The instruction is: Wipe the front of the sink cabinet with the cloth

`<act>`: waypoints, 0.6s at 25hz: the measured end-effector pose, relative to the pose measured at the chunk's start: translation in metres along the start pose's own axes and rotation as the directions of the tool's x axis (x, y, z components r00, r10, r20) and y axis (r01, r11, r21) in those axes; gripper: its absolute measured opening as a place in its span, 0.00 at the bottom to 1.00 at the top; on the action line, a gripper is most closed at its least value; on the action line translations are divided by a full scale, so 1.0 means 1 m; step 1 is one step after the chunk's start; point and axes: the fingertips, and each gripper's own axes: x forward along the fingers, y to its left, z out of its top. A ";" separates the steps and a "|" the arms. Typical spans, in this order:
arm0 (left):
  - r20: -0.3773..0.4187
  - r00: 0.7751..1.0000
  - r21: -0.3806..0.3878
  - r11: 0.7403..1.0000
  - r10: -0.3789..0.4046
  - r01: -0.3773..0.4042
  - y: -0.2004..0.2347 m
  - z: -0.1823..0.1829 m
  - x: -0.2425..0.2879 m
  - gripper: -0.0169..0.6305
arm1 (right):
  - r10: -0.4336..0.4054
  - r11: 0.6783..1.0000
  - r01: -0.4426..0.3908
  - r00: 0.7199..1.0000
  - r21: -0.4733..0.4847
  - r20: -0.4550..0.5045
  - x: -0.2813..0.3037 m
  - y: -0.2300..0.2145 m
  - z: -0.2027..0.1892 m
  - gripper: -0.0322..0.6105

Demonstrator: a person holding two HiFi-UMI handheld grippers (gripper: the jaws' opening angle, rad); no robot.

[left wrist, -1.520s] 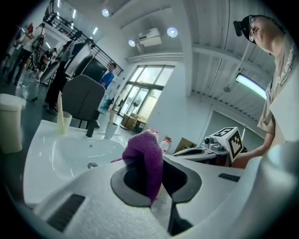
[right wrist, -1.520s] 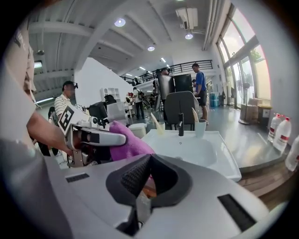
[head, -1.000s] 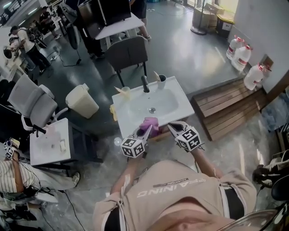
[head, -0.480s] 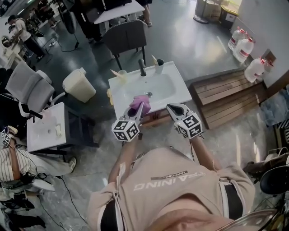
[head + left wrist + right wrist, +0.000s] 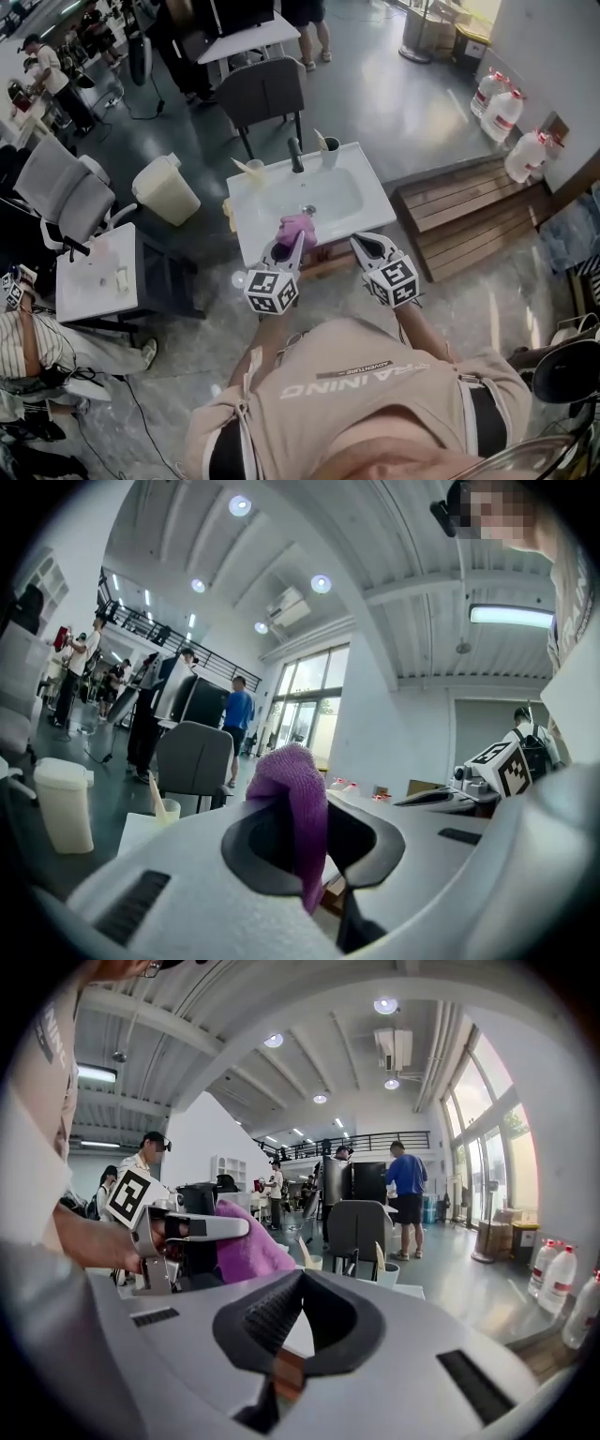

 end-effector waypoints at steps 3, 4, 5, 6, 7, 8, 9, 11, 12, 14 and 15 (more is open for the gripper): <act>0.005 1.000 0.008 1.000 0.009 -0.009 -0.004 -0.002 -0.006 0.09 | 0.008 1.000 -0.008 1.000 -0.020 -0.015 0.000 0.003 -0.004 0.07; 0.000 1.000 0.003 1.000 0.006 -0.006 -0.006 -0.004 -0.006 0.09 | 0.009 1.000 -0.010 1.000 -0.024 -0.019 0.000 0.003 -0.006 0.07; -0.009 1.000 -0.003 1.000 0.001 -0.001 -0.007 -0.008 -0.005 0.09 | 0.011 1.000 -0.011 1.000 -0.025 -0.021 0.000 0.002 -0.007 0.07; -0.021 1.000 -0.009 1.000 -0.005 0.005 -0.009 -0.012 -0.004 0.09 | 0.011 1.000 -0.012 1.000 -0.024 -0.021 0.000 0.002 -0.007 0.07; -0.032 0.999 -0.014 1.000 -0.008 0.008 -0.010 -0.016 -0.003 0.09 | 0.012 1.000 -0.013 1.000 -0.022 -0.020 0.000 0.001 -0.007 0.07; -0.039 0.999 -0.016 1.000 -0.008 0.007 -0.010 -0.019 -0.003 0.09 | 0.014 1.000 -0.015 1.000 -0.023 -0.019 0.001 0.002 -0.008 0.07; -0.044 0.999 -0.015 1.000 -0.004 0.003 -0.010 -0.021 -0.004 0.09 | 0.017 0.999 -0.018 1.000 -0.026 -0.020 0.001 0.003 -0.008 0.07; -0.047 0.999 -0.001 1.000 0.009 -0.009 -0.009 -0.022 -0.007 0.09 | 0.026 0.999 -0.027 0.999 -0.039 -0.021 0.002 0.005 -0.010 0.07; -0.048 0.999 0.008 1.000 0.015 -0.014 -0.009 -0.023 -0.009 0.09 | 0.030 0.998 -0.031 0.999 -0.046 -0.021 0.001 0.006 -0.011 0.07; -0.052 0.998 0.019 1.000 0.022 -0.021 -0.008 -0.023 -0.010 0.09 | 0.032 0.998 -0.033 0.999 -0.051 -0.018 0.001 0.006 -0.012 0.07; -0.053 0.998 0.019 1.000 0.025 -0.024 -0.007 -0.023 -0.011 0.09 | 0.030 0.998 -0.031 0.999 -0.048 -0.015 0.000 0.005 -0.011 0.07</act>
